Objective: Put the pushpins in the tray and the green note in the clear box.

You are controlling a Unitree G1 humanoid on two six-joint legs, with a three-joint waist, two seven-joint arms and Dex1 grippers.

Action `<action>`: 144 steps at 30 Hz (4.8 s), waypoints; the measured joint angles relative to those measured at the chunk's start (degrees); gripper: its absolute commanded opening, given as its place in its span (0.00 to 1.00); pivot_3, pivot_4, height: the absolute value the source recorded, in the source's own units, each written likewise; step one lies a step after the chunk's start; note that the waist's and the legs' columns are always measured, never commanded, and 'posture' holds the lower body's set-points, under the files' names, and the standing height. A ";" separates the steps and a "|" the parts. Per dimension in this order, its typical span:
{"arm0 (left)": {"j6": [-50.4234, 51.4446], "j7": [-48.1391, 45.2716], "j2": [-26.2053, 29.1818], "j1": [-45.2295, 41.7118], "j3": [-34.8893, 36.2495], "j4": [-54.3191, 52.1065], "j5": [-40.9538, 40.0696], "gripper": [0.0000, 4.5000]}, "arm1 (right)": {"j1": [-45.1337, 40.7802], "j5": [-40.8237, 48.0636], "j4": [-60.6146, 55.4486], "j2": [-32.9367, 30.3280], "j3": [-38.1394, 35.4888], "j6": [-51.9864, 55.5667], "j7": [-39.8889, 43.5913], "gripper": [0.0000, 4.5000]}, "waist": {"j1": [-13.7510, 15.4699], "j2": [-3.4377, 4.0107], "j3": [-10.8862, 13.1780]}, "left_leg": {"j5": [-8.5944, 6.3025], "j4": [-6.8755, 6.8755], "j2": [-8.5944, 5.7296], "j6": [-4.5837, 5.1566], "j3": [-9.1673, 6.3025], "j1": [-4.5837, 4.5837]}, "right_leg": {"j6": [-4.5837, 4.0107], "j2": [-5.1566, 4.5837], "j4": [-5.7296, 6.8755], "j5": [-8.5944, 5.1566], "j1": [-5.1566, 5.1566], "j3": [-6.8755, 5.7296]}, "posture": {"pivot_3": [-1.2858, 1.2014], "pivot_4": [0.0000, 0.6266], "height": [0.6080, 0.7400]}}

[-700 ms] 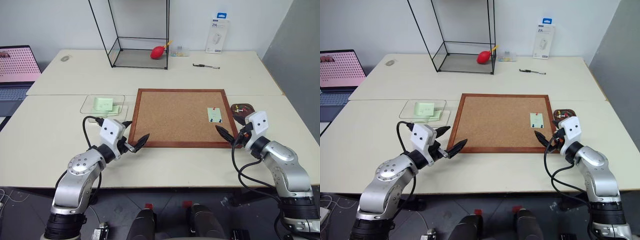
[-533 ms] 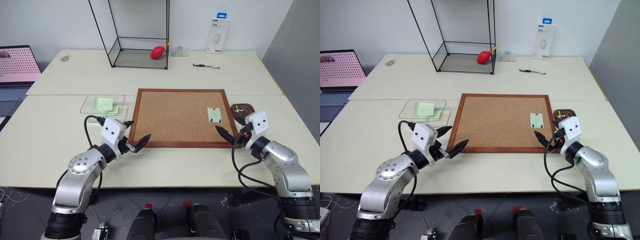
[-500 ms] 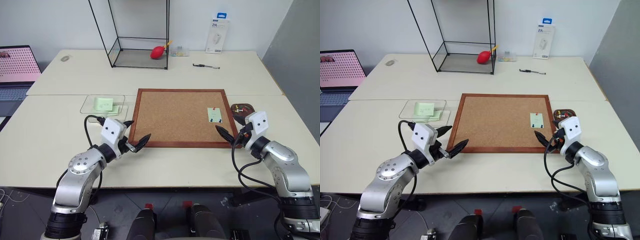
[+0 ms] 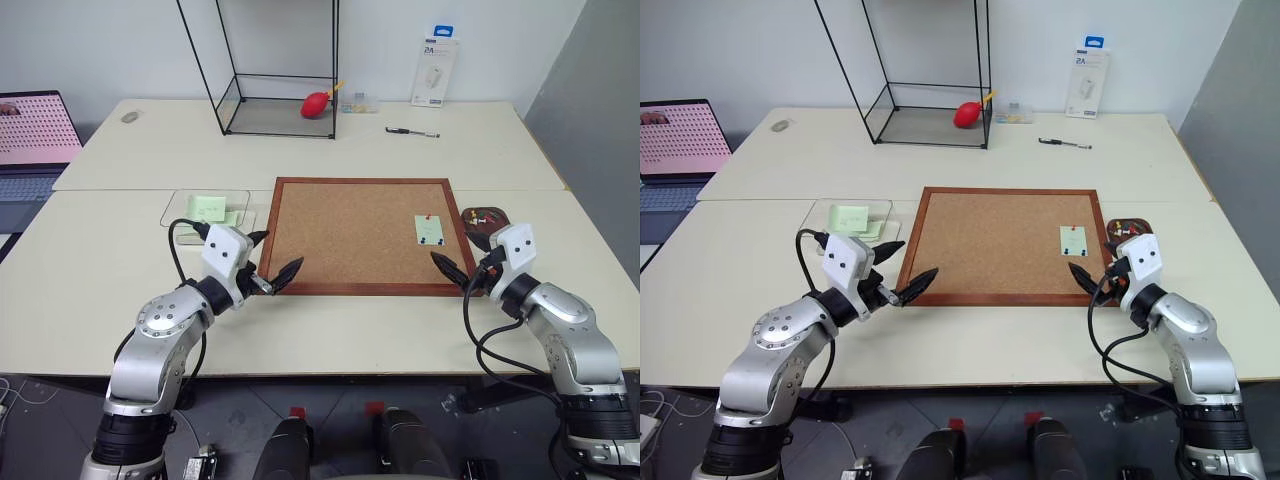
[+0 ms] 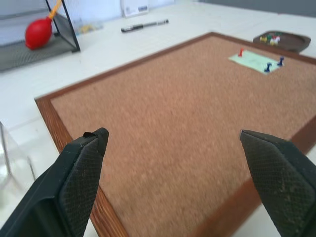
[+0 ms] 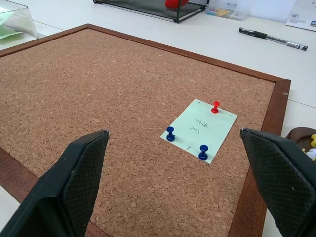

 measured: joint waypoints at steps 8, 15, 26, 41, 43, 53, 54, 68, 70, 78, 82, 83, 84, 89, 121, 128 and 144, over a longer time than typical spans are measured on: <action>-1.36 -4.32 -1.83 -5.09 -3.05 3.84 -0.12 0.92 | 1.72 0.01 -1.52 0.29 0.32 0.31 -0.25 1.00 | 0.05 -0.01 0.00 | 0.00 0.00 -0.02 0.00 0.00 -0.02 | 0.10 0.00 0.00 0.06 0.00 0.00 | 0.52 0.24 1.00; -2.86 -8.65 -3.81 -10.89 -8.03 10.20 0.58 0.66 | 3.52 0.02 -4.08 0.61 0.39 1.19 -0.49 1.00 | 0.06 -0.01 0.00 | 0.00 0.00 -0.03 0.00 0.00 -0.02 | 0.26 0.01 -0.01 0.15 0.00 0.00 | 0.52 0.24 1.00; -11.14 -11.78 -11.10 -21.73 -16.47 31.29 7.69 0.20 | 3.50 -0.38 -6.01 1.81 2.31 2.32 -2.01 1.00 | 0.03 -0.01 0.01 | 0.00 0.01 -0.04 0.00 -0.01 -0.03 | 0.33 0.02 0.00 0.19 0.00 -0.01 | 0.52 0.24 1.00; -20.36 -14.79 -16.19 -29.08 -17.65 53.09 13.28 0.00 | -8.79 -0.87 1.25 3.48 4.15 8.94 -5.81 1.00 | -0.17 -0.01 0.00 | 0.01 0.02 -0.05 0.01 0.00 -0.01 | 0.36 0.02 0.03 0.21 -0.01 0.00 | 0.52 0.24 1.00; -21.36 -15.41 -16.17 -29.21 -17.63 53.65 13.79 0.00 | -12.06 -1.54 4.52 3.59 4.14 9.85 -6.74 1.00 | -0.10 -0.01 0.01 | 0.01 0.01 -0.05 0.01 -0.01 -0.01 | 0.36 0.02 0.02 0.21 0.00 -0.02 | 0.52 0.24 1.00; -21.08 -17.48 -15.60 -29.59 -17.36 54.13 14.02 0.00 | -29.83 -7.52 32.60 4.31 5.17 3.90 -7.96 1.00 | -0.26 0.00 0.00 | 0.01 -0.01 -0.05 0.01 0.03 0.03 | 0.35 0.02 0.05 0.22 0.00 0.02 | 0.52 0.24 1.00; -21.06 -17.50 -15.59 -29.55 -17.38 54.00 14.06 0.00 | -30.96 -8.15 35.39 4.37 5.24 2.75 -7.86 1.00 | -0.24 0.00 -0.01 | 0.01 0.00 -0.05 0.01 0.02 0.03 | 0.35 0.02 0.06 0.22 0.00 0.02 | 0.52 0.24 1.00; -19.97 -17.18 -15.52 -28.98 -17.37 52.55 14.37 0.00 | -39.55 -11.59 58.82 6.02 6.02 -7.95 -6.44 0.49 | -0.32 0.01 -0.01 | 0.01 -0.01 -0.06 0.01 0.04 0.03 | 0.35 0.02 0.09 0.23 -0.01 0.06 | 0.52 0.24 1.00; -19.91 -17.17 -15.50 -28.98 -17.37 52.54 14.37 0.00 | -39.72 -11.71 59.79 6.02 6.01 -8.11 -6.42 0.40 | -0.33 0.02 -0.01 | 0.01 -0.01 -0.06 0.01 0.04 0.04 | 0.35 0.02 0.09 0.23 -0.01 0.06 | 0.52 0.24 1.00; -19.85 -17.17 -15.46 -28.99 -17.38 52.54 14.41 0.00 | -40.49 -11.63 61.18 6.76 5.97 -8.48 -5.68 0.03 | -0.37 0.02 -0.01 | 0.01 0.00 -0.07 0.01 0.04 0.05 | 0.35 0.02 0.10 0.23 -0.01 0.06 | 0.52 0.24 1.00; -19.75 -17.19 -15.44 -29.00 -17.41 52.54 14.45 0.00 | -40.53 -11.39 61.18 6.79 5.91 -8.48 -5.40 0.00 | -0.37 0.02 -0.01 | 0.01 0.00 -0.07 0.01 0.04 0.05 | 0.35 0.02 0.11 0.23 0.00 0.06 | 0.52 0.24 1.00; -19.72 -17.20 -15.43 -29.00 -17.43 52.55 14.47 0.00 | -40.53 -11.35 61.18 6.78 5.89 -8.47 -5.34 0.00 | -0.37 0.02 -0.01 | 0.01 0.00 -0.07 0.01 0.03 0.05 | 0.35 0.02 0.12 0.23 -0.01 0.06 | 0.52 0.24 1.00; -19.68 -17.22 -15.42 -29.00 -17.47 52.55 14.50 0.00 | -40.53 -11.32 61.18 6.77 5.88 -8.45 -5.28 0.00 | -0.37 0.02 -0.01 | 0.01 0.00 -0.06 0.01 0.03 0.05 | 0.35 0.02 0.11 0.23 0.00 0.06 | 0.52 0.24 1.00; -19.25 -17.33 -15.43 -29.19 -17.81 52.56 14.81 0.00 | -40.29 -10.74 59.61 6.76 4.97 -7.10 -5.23 0.00 | -0.36 0.02 -0.01 | 0.01 0.00 -0.07 0.01 0.03 0.05 | 0.35 0.02 0.12 0.23 -0.01 0.06 | 0.52 0.24 1.00; -18.60 -17.48 -15.43 -29.13 -17.80 52.22 15.81 0.00 | -23.87 -18.29 37.07 -6.27 4.64 -3.41 -8.10 0.00 | -0.55 0.17 -0.11 | 0.01 0.01 -0.07 0.01 0.08 0.12 | 0.37 0.02 0.09 0.23 0.08 0.08 | 0.52 0.24 1.00; -18.62 -17.47 -15.33 -29.06 -17.80 52.04 15.96 0.00 | -25.99 -20.48 42.86 -6.40 5.78 -6.42 -9.07 0.33 | -0.63 0.17 -0.11 | 0.01 0.01 -0.07 0.01 0.07 0.13 | 0.37 0.01 0.09 0.23 0.09 0.08 | 0.52 0.24 1.00; -18.75 -17.44 -15.34 -29.01 -17.81 51.94 16.10 0.00 | -27.27 -18.94 43.46 -6.50 3.70 -6.35 -9.10 0.74 | -0.63 0.18 -0.11 | 0.01 0.01 -0.08 0.01 0.08 0.12 | 0.37 0.01 0.09 0.23 0.09 0.09 | 0.52 0.24 1.00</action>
